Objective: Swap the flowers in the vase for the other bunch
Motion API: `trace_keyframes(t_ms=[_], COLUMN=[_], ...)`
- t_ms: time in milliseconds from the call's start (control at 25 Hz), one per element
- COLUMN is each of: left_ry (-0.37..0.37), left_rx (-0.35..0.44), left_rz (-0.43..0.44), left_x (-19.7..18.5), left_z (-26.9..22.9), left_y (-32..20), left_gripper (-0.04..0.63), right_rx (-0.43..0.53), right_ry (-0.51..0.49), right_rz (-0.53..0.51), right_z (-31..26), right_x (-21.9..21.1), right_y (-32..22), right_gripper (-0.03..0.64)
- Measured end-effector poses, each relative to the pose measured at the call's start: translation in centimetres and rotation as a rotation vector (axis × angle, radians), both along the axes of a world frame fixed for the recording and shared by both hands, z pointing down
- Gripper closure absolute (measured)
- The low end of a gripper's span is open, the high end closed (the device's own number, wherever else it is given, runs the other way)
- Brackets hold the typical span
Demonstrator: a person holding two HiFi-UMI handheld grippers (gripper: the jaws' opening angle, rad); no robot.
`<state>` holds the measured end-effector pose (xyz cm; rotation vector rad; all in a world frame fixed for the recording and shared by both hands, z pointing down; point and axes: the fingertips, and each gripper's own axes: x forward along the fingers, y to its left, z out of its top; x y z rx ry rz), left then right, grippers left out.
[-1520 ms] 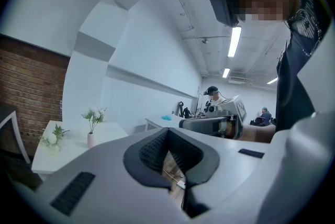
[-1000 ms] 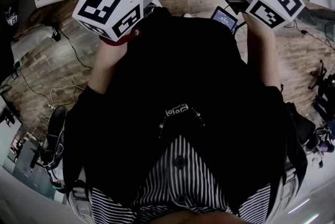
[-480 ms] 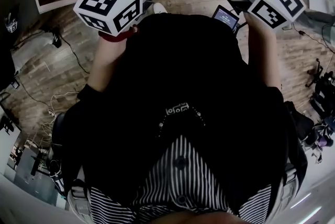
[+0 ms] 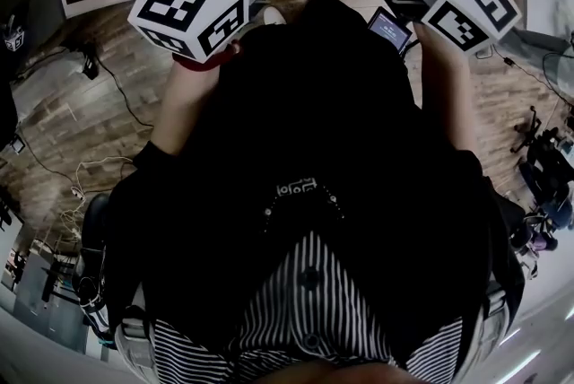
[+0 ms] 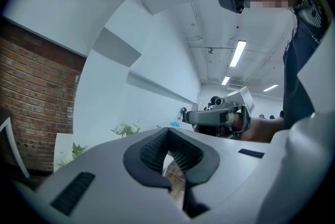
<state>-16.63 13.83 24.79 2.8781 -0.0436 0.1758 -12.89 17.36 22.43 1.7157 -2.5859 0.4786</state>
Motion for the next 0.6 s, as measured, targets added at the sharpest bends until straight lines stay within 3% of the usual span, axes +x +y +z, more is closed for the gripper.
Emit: trace_keyframes(t_ms=[400, 600], left_ry=[0.066, 0.046], left_rx=[0.037, 0.055], left_rz=[-0.069, -0.085], left_x=[-1.1, 0.0], left_z=[-1.6, -1.9], left_y=[-3.9, -5.5], left_gripper=[0.589, 0.589], right_rx=[0.015, 0.031], right_ry=[-0.018, -0.02], right_rz=[-0.071, -0.099], right_z=[0.0, -0.3], right_x=[-0.7, 0.6], right_y=[-4.5, -6.6], right_gripper=[0.612, 0.613])
